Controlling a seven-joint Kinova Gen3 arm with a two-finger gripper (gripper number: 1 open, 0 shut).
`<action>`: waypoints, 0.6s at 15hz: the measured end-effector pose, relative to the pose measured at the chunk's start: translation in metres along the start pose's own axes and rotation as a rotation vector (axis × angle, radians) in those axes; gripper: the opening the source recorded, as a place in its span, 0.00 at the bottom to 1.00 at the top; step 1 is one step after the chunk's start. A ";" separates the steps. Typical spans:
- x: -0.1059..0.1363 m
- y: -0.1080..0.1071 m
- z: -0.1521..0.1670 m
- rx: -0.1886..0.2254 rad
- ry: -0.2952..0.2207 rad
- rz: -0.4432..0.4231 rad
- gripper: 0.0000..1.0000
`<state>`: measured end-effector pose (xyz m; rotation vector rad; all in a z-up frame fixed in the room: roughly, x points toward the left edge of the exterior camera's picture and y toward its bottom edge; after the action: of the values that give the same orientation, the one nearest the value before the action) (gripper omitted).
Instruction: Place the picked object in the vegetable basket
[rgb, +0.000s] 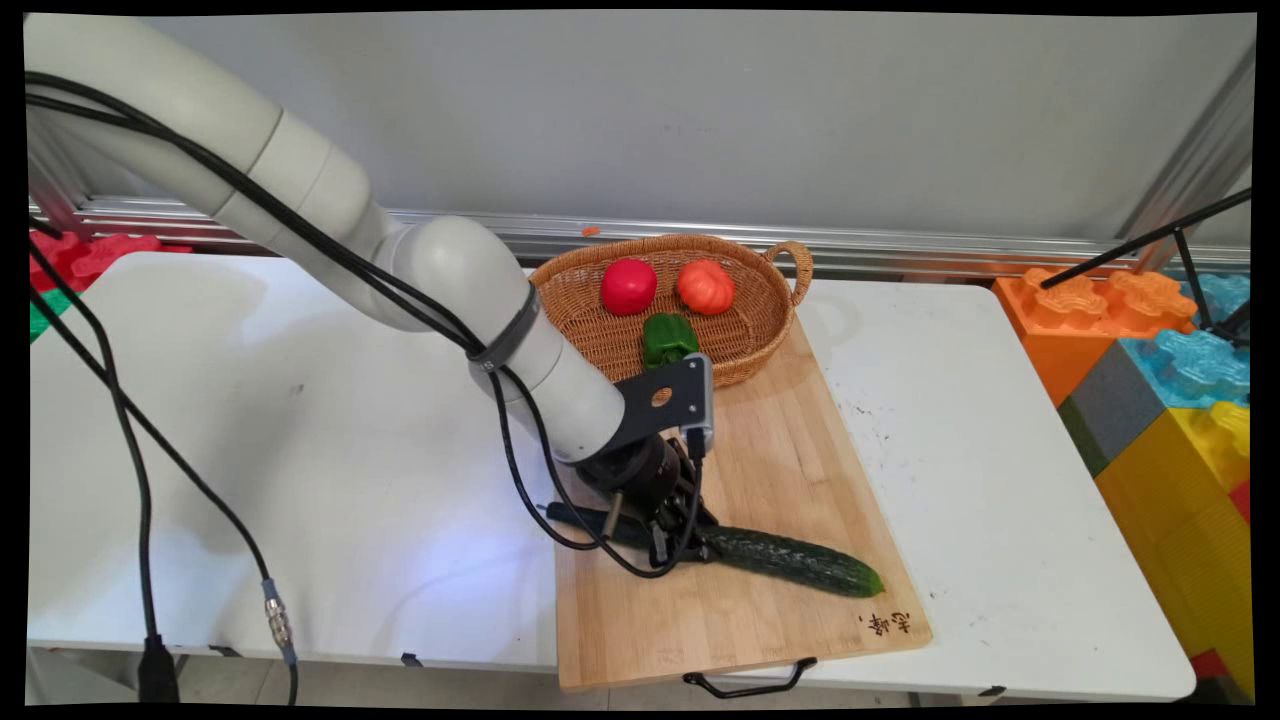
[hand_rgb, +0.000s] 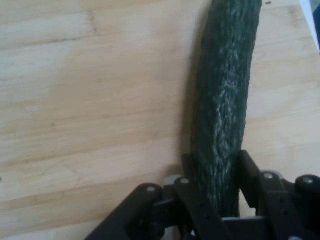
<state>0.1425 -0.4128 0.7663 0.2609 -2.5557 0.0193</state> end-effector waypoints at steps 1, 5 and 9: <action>0.000 0.000 -0.002 -0.001 -0.001 -0.003 0.00; 0.015 0.000 -0.024 -0.007 0.003 -0.035 0.00; 0.048 -0.010 -0.053 0.014 0.015 -0.069 0.00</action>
<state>0.1340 -0.4277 0.8362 0.3525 -2.5310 0.0129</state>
